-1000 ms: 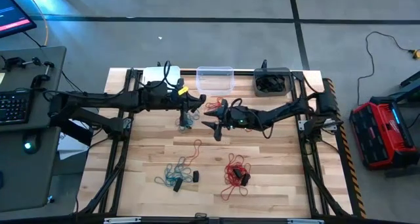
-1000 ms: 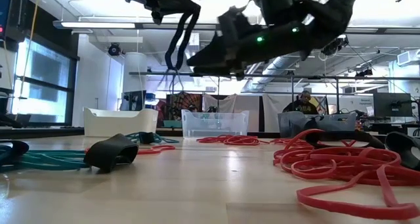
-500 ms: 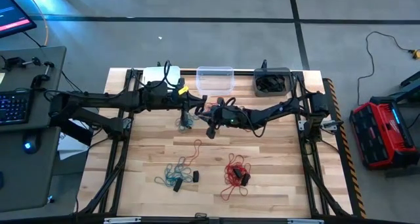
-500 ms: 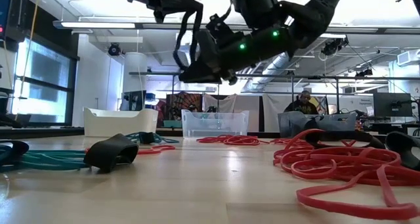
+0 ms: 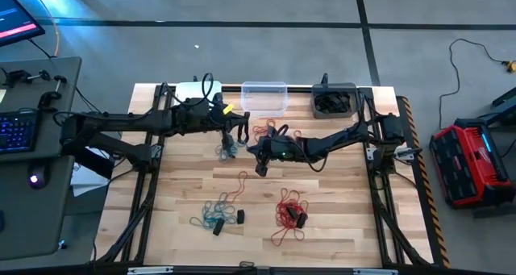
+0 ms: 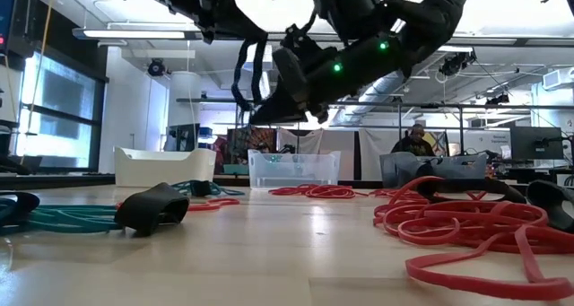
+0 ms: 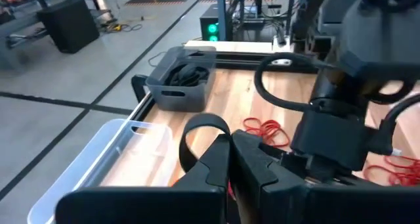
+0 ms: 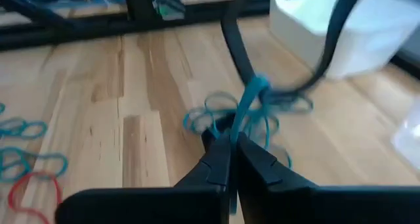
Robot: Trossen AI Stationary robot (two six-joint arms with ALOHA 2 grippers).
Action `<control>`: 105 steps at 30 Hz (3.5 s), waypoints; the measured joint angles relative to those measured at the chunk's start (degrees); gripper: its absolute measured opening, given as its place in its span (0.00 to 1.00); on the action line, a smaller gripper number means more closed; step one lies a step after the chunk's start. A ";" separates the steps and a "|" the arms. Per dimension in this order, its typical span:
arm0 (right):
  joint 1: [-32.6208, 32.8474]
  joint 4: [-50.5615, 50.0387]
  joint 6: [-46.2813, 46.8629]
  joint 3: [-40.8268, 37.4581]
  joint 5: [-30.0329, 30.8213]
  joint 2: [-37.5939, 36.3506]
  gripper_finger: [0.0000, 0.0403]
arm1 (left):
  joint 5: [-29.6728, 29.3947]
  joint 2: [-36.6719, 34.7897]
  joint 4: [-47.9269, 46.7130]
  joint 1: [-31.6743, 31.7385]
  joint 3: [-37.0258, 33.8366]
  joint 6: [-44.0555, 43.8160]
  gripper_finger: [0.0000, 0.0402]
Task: Sort rubber bands into baskets
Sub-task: Put the black rubber band into the black bin
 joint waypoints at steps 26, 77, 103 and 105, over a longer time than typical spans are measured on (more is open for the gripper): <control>1.42 -14.07 2.75 -0.07 0.49 0.04 0.00 | -1.23 -3.76 -3.24 4.57 0.00 1.06 0.00; 0.11 26.19 -10.15 0.00 10.93 -2.43 0.68 | 3.51 -0.93 3.60 -3.51 0.00 -1.43 0.00; -0.20 18.20 -11.51 0.00 10.56 -3.13 0.01 | 2.80 1.38 0.95 -3.76 -0.02 2.00 0.14; -0.26 17.96 -11.67 0.00 10.99 -3.53 0.01 | 2.69 1.38 0.89 -3.76 -0.02 2.00 0.18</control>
